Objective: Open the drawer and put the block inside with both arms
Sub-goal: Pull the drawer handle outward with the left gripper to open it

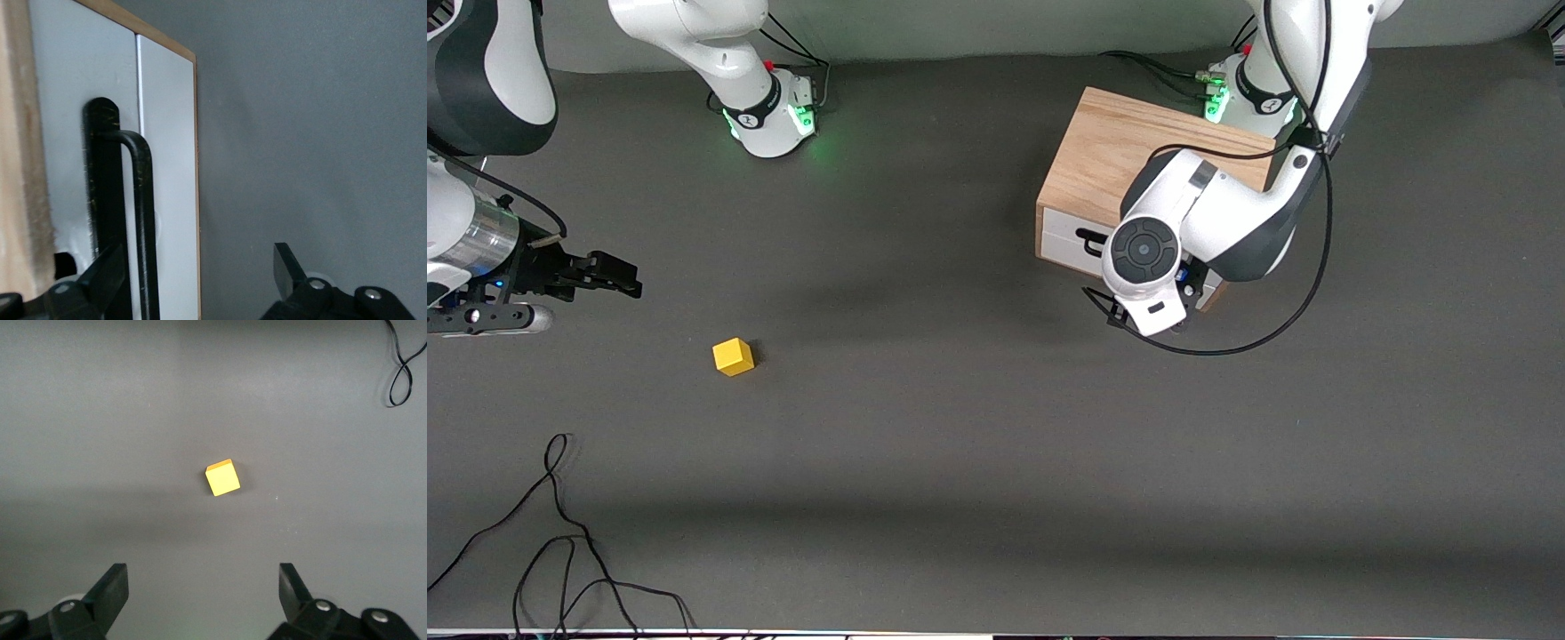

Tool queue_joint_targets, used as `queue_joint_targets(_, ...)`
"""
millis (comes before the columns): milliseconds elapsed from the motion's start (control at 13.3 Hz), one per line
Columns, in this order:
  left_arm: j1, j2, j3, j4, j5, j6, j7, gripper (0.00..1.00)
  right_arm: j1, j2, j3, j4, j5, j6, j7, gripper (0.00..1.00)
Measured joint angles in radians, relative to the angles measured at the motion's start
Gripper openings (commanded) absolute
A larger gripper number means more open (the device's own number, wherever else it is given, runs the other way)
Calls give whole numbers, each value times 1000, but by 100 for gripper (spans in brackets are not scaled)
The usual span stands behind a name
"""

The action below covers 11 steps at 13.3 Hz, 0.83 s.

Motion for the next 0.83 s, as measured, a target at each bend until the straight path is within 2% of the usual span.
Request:
queue_joint_targets(451,-1,8,0,-50,0,52,0,100,12,0,1,-1,0,10,0,100)
queue_joint_targets(827,-1,19,0,-50,23,74,0,100,12,-1,1,-1,0,13,0,100)
